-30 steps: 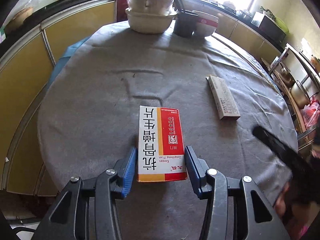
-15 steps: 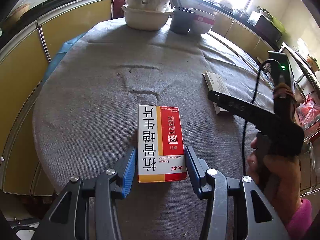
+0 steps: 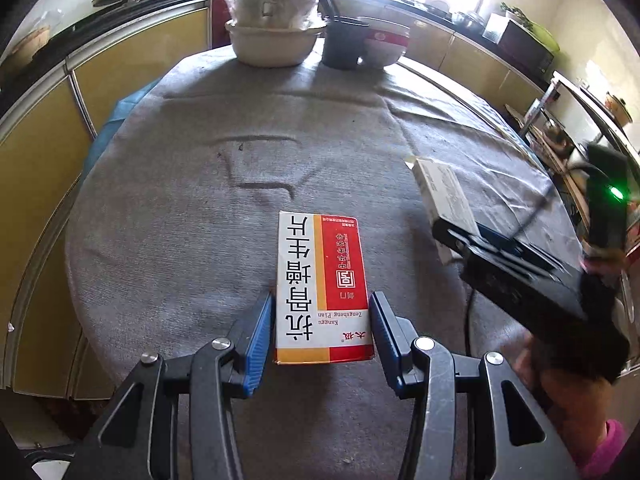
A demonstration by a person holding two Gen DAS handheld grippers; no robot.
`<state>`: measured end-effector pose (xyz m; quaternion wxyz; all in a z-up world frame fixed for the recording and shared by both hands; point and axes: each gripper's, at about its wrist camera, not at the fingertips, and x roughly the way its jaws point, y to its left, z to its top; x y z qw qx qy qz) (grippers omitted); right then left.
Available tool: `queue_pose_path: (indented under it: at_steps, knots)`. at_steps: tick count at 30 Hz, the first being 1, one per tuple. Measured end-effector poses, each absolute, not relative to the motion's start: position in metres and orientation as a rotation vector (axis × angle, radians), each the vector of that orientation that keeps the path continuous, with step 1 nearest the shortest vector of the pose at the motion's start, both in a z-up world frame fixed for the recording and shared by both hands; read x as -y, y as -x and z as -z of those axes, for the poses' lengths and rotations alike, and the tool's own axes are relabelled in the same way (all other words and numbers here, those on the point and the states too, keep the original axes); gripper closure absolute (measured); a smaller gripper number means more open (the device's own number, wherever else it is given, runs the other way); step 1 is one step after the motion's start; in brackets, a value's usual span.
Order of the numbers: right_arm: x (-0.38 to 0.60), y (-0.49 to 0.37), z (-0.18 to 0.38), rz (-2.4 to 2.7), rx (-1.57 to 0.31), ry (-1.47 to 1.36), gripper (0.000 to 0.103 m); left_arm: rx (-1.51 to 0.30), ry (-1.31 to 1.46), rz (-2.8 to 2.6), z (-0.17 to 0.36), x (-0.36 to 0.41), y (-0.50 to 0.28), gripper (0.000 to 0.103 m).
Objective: Collect trash
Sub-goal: 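Grasp the white medicine box with the right tool, then carry the red-and-white box and white box over to the red basket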
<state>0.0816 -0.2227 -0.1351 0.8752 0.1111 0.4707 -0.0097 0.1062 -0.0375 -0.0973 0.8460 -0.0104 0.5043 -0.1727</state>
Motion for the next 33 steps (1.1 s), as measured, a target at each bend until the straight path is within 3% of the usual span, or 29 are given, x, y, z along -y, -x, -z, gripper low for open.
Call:
queue_pose_path:
  at_steps: [16,33]
  knots:
    - [0.252,0.047,0.095,0.029,-0.871,-0.353,0.052,-0.954,-0.116,0.384,0.071,0.066,-0.062,0.053]
    - [0.267,0.111,0.065,0.075,-0.778,-0.386,0.052,-0.844,-0.205,0.374,0.043,0.082,-0.031,0.053]
